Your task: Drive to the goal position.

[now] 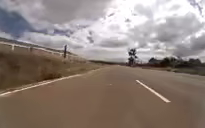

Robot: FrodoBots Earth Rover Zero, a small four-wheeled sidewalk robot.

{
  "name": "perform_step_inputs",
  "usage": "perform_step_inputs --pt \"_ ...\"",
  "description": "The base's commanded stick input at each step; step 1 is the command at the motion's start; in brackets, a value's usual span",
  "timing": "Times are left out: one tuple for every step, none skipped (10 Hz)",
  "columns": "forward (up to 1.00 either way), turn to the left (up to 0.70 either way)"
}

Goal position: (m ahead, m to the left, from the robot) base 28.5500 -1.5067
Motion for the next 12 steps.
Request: perform_step_inputs --pt "0.85 0.00" --pt "0.85 0.00" --pt "0.85 0.00" --pt "0.85 -0.01" --pt "0.85 -0.02" --pt "0.85 -0.02" --pt "0.85 -0.02" --pt "0.85 -0.02" --pt "0.85 -0.22" --pt "0.85 -0.33" --pt "0.85 -0.34" --pt "0.85 -0.34"
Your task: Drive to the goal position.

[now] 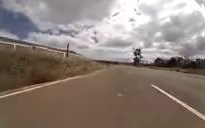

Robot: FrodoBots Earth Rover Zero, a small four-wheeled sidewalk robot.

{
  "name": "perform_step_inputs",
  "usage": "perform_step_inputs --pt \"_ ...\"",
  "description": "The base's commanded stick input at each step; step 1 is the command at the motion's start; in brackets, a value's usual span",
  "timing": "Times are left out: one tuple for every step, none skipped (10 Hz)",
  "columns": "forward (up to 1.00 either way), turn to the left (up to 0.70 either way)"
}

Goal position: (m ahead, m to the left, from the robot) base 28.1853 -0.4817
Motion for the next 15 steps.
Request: perform_step_inputs --pt "0.85 -0.23" --pt "0.85 -0.04" --pt "0.85 0.00" --pt "0.85 0.00" --pt "0.85 0.00" --pt "0.85 0.00" --pt "0.85 0.00" --pt "0.85 0.00" --pt "0.85 0.00" --pt "0.85 0.00" --pt "0.85 0.00" --pt "0.85 0.00" --pt "0.85 0.00" --pt "0.85 0.00" --pt "0.85 0.00"
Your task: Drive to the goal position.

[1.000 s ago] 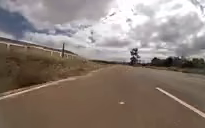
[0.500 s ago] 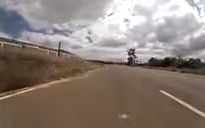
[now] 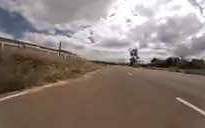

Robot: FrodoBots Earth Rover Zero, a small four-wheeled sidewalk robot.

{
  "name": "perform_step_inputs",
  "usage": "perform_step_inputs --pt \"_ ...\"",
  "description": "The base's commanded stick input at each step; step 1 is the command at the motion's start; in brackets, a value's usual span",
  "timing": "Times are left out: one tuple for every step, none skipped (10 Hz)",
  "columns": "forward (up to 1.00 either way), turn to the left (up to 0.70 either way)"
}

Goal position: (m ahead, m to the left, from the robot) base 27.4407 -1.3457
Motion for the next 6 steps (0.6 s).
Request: perform_step_inputs --pt "0.85 -0.12" --pt "0.85 -0.32" --pt "0.85 -0.34" --pt "0.85 -0.34" --pt "0.85 -0.34" --pt "0.85 -0.34"
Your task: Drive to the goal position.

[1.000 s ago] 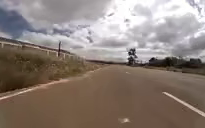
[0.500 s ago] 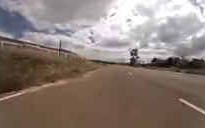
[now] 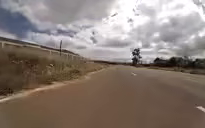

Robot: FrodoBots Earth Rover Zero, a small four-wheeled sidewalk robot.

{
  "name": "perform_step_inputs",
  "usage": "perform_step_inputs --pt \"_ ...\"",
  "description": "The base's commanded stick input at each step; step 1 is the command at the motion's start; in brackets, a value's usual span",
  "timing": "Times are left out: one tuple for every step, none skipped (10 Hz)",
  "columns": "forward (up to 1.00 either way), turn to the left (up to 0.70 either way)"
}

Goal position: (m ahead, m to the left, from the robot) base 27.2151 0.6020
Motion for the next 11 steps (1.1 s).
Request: perform_step_inputs --pt "0.85 -0.34" --pt "0.85 -0.28" --pt "0.85 0.00" --pt "0.85 0.00" --pt "0.85 0.00" --pt "0.85 0.00" --pt "0.85 0.00" --pt "0.85 0.00" --pt "0.85 0.00" --pt "0.85 0.00" --pt "0.85 0.00"
